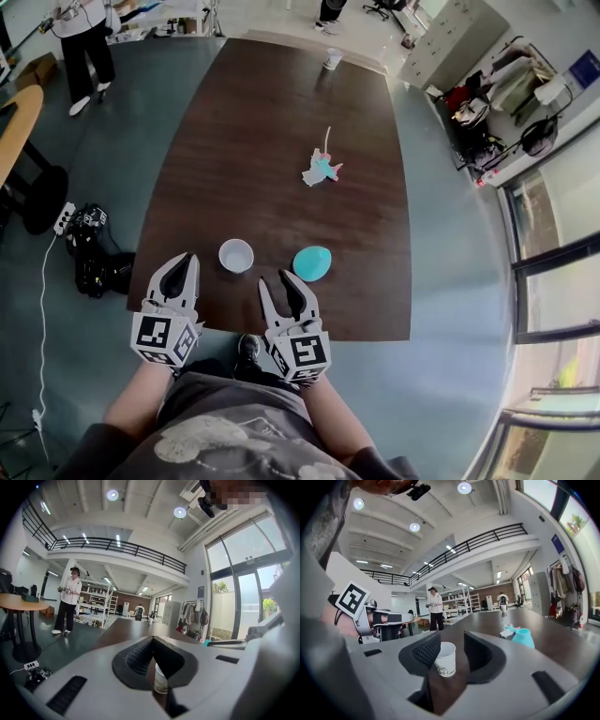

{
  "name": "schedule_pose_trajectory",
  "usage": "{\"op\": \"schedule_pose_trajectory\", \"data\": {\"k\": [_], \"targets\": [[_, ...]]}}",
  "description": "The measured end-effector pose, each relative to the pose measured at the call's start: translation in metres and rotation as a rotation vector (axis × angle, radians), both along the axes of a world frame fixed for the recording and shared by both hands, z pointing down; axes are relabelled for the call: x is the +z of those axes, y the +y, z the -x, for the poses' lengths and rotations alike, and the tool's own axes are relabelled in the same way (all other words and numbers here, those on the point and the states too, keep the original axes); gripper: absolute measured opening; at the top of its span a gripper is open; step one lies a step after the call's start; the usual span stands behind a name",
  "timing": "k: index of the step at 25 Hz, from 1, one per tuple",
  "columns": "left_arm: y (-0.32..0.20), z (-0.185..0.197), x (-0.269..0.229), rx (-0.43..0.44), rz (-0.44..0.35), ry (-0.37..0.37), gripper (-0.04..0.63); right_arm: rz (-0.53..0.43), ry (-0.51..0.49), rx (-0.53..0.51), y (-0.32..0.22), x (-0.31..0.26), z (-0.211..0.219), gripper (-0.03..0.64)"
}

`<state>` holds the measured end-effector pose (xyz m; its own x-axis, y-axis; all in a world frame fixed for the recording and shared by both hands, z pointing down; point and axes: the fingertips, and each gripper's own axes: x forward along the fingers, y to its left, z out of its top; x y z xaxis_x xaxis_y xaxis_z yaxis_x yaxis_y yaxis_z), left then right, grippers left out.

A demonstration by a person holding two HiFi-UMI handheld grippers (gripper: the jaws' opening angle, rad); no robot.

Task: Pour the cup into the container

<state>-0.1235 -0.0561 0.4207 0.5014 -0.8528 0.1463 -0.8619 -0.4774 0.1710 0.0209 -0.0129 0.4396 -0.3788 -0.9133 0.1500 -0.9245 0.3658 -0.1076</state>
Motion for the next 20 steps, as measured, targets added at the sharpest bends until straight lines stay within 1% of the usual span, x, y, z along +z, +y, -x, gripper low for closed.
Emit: {"op": "schedule_pose_trajectory", "data": {"k": [2,4,6,12,16,20], "targets": [[-0.005,0.002,0.004,-0.016,0.004,-0.007,0.008,0.018,-0.006,-0.054,-0.005,0.007,0.007,0.165],[-0.01,0.003,0.008,-0.03,0.01,-0.013,0.008,0.049,-0.008,-0.104,-0.009,0.015,0.015,0.186],[-0.012,0.004,0.012,-0.032,0.019,-0.02,0.008,0.076,-0.007,-0.128,-0.011,0.022,0.02,0.217],[-0.027,0.004,0.031,-0.004,0.042,-0.049,0.008,0.112,-0.02,-0.127,-0.025,0.042,0.027,0.301],[-0.044,0.005,0.042,0.006,0.043,-0.072,0.008,0.109,0.033,-0.086,-0.035,0.052,0.029,0.323],[-0.054,0.001,0.058,0.029,0.081,-0.081,0.008,0.16,0.088,-0.112,-0.038,0.073,0.039,0.342]]}}
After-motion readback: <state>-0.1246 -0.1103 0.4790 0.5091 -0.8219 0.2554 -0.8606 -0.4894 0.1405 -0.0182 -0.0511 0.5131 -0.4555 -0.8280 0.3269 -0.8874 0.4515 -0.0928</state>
